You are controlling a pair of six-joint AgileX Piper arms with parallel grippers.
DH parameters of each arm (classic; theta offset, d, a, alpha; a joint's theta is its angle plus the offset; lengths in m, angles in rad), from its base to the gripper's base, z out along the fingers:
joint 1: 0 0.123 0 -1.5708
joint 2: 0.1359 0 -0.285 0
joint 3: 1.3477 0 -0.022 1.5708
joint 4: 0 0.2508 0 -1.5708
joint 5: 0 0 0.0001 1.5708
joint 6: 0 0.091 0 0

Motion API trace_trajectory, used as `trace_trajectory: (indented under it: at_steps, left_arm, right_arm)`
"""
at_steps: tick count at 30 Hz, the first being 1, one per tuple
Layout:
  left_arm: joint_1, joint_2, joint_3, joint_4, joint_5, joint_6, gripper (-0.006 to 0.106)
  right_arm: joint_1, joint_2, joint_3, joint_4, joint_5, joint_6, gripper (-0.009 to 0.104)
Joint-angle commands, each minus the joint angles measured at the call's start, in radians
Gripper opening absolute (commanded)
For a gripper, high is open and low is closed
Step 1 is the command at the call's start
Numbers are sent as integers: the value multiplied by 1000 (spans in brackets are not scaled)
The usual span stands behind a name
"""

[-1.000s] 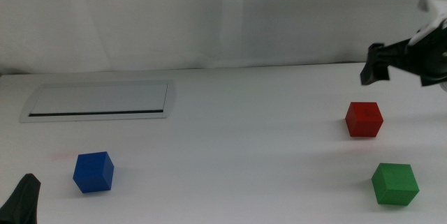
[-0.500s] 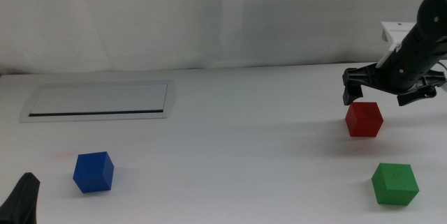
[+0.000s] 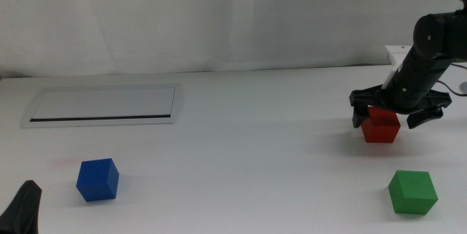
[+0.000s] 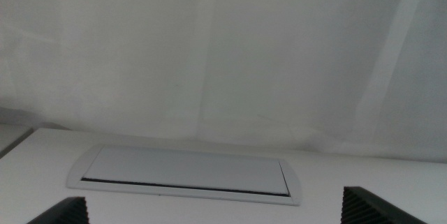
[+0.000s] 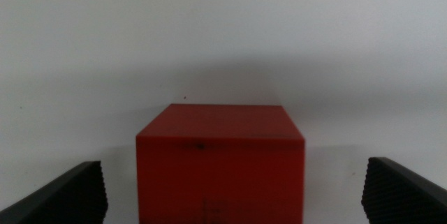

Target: Stack red cubes first, then green, then blue cubes in a specific spot.

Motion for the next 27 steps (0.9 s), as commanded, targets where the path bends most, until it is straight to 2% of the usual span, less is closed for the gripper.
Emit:
trace_trajectory:
  at_steps: [1, 4, 6, 13, 18, 19, 27]
  left_arm:
    - [1, -5, 4, -5, -11, -7, 90]
    - [1, -5, 4, -5, -11, -7, 90]
    - [1, -5, 4, -5, -11, -7, 90]
    - [1, -5, 4, -5, -11, -7, 90]
    - [1, -5, 4, -5, -11, -7, 90]
    - [1, -5, 4, -5, -11, -7, 90]
    - [1, -5, 4, -5, -11, -7, 90]
  right_arm:
    - [8, 15, -7, -10, -7, 1, 99]
    - [10, 22, -7, -12, -32, 9, 95]
    - [10, 26, -7, -12, -50, 24, 88]
    - [12, 60, -7, -4, -38, 24, 43]
    - [12, 74, -7, -7, -30, 24, 2]
    - [12, 48, -21, -15, -34, 24, -3]
    - [39, -134, -68, -27, 12, 132, -3]
